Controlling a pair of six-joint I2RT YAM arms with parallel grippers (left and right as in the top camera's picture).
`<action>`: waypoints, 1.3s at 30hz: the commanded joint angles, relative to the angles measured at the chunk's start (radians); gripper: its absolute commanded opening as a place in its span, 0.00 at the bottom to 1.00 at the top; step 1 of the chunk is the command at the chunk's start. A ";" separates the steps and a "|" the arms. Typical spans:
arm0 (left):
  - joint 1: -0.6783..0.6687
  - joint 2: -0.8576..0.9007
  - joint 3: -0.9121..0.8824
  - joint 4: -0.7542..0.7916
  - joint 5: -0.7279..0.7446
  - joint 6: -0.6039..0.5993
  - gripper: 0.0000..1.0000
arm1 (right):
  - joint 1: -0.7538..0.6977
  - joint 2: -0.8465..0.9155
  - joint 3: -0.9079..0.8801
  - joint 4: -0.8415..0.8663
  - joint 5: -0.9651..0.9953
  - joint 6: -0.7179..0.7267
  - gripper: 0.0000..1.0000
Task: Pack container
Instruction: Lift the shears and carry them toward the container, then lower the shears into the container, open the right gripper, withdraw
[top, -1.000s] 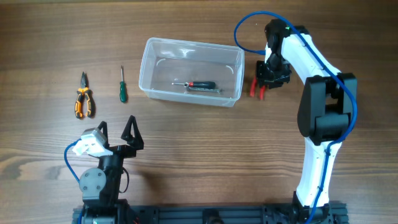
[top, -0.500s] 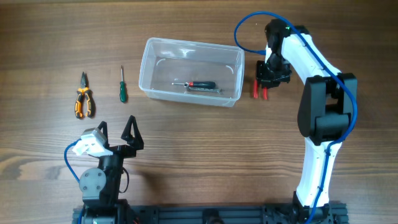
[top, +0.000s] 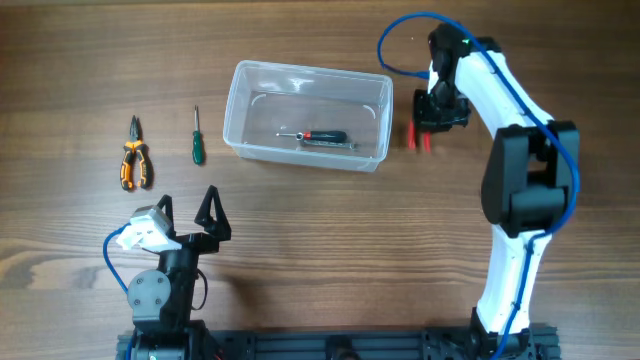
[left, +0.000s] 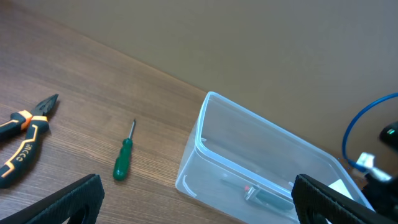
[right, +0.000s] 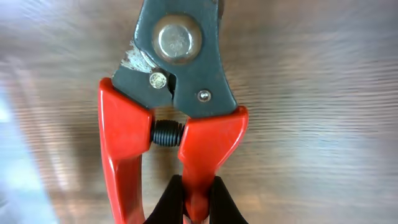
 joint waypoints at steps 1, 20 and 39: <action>-0.004 -0.006 -0.008 0.003 0.008 -0.014 1.00 | 0.000 -0.134 0.042 0.020 0.044 0.001 0.04; -0.004 -0.006 -0.008 0.003 0.008 -0.013 1.00 | 0.003 -0.488 0.042 0.183 -0.268 -0.380 0.05; -0.004 -0.006 -0.008 0.003 0.008 -0.013 1.00 | 0.315 -0.500 0.035 0.206 -0.204 -0.978 0.24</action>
